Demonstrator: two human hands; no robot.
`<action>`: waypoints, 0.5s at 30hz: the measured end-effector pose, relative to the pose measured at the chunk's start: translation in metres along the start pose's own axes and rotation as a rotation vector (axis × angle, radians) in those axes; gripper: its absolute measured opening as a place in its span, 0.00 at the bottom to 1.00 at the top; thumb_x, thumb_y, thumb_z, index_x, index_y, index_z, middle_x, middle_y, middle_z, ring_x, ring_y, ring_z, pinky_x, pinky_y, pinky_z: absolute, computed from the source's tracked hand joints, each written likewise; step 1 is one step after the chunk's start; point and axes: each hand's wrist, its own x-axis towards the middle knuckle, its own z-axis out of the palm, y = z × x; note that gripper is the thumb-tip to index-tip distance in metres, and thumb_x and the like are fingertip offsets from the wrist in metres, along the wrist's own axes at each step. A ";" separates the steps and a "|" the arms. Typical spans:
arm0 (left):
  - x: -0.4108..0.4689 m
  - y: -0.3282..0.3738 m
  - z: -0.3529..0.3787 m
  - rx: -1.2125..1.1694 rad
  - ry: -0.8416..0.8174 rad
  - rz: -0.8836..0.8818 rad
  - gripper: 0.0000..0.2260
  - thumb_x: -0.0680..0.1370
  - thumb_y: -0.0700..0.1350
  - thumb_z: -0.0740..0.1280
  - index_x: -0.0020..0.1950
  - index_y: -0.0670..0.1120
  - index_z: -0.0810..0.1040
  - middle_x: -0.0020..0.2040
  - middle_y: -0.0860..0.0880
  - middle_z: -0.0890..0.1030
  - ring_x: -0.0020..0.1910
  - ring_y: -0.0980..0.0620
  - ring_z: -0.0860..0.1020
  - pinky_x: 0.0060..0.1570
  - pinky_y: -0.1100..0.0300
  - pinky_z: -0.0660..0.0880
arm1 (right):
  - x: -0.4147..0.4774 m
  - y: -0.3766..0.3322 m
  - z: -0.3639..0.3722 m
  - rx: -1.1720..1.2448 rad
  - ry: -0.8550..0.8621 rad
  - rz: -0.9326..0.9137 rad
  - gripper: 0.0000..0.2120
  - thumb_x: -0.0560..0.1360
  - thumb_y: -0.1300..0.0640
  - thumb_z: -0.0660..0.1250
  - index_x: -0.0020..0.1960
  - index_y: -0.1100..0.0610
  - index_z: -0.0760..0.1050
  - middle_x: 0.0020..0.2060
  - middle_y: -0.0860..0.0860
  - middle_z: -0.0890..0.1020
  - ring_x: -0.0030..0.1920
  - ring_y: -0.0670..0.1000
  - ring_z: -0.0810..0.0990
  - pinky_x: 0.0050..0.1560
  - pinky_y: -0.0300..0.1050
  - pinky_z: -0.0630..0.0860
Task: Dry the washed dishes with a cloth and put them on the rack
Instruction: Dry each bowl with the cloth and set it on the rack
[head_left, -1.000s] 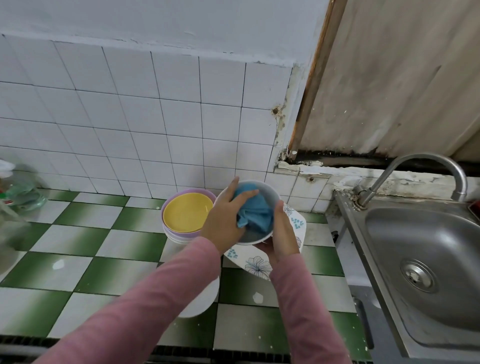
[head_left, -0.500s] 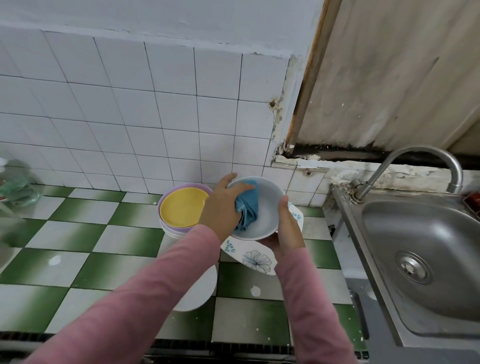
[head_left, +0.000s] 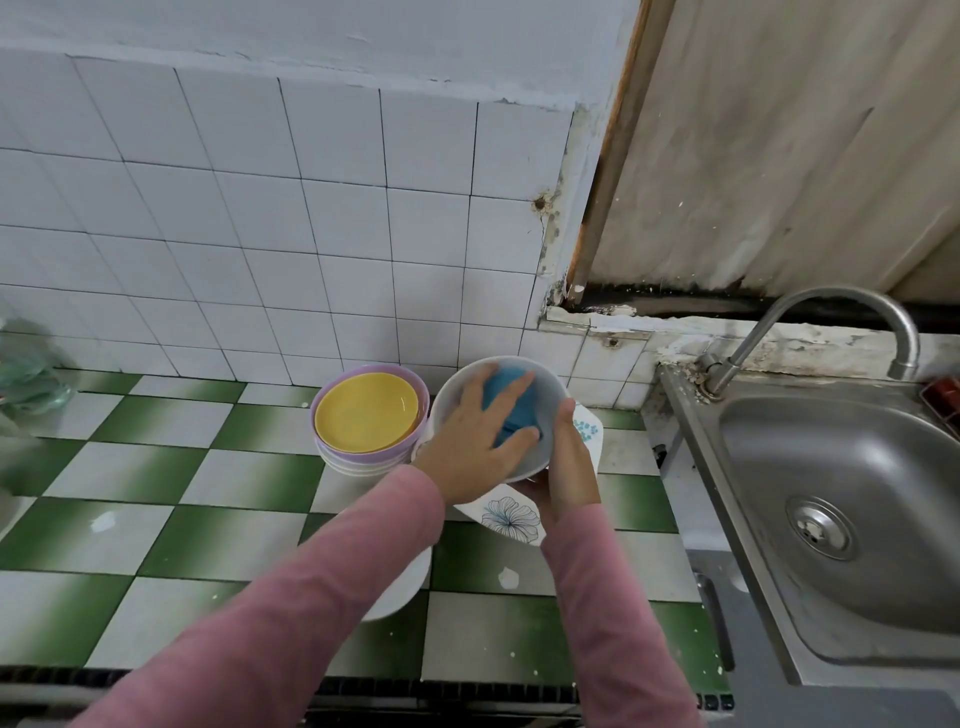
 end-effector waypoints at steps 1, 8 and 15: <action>0.002 -0.003 0.003 0.139 -0.021 0.041 0.32 0.77 0.62 0.46 0.81 0.55 0.50 0.81 0.52 0.45 0.79 0.49 0.44 0.78 0.48 0.45 | 0.000 0.000 0.000 -0.001 -0.005 -0.021 0.31 0.73 0.27 0.59 0.65 0.46 0.75 0.59 0.55 0.82 0.57 0.59 0.82 0.50 0.61 0.82; 0.000 -0.004 0.005 0.406 -0.241 0.086 0.29 0.82 0.62 0.42 0.80 0.53 0.39 0.80 0.54 0.39 0.78 0.53 0.34 0.77 0.50 0.35 | 0.005 -0.008 -0.003 -0.038 -0.034 -0.093 0.26 0.78 0.34 0.56 0.68 0.49 0.73 0.61 0.53 0.82 0.59 0.55 0.82 0.55 0.58 0.81; 0.000 -0.018 -0.008 0.472 -0.276 0.300 0.30 0.80 0.59 0.61 0.80 0.53 0.57 0.79 0.53 0.60 0.77 0.53 0.60 0.77 0.54 0.56 | 0.007 -0.011 -0.009 0.010 0.014 -0.061 0.35 0.71 0.29 0.61 0.67 0.51 0.74 0.58 0.58 0.83 0.57 0.61 0.83 0.54 0.66 0.80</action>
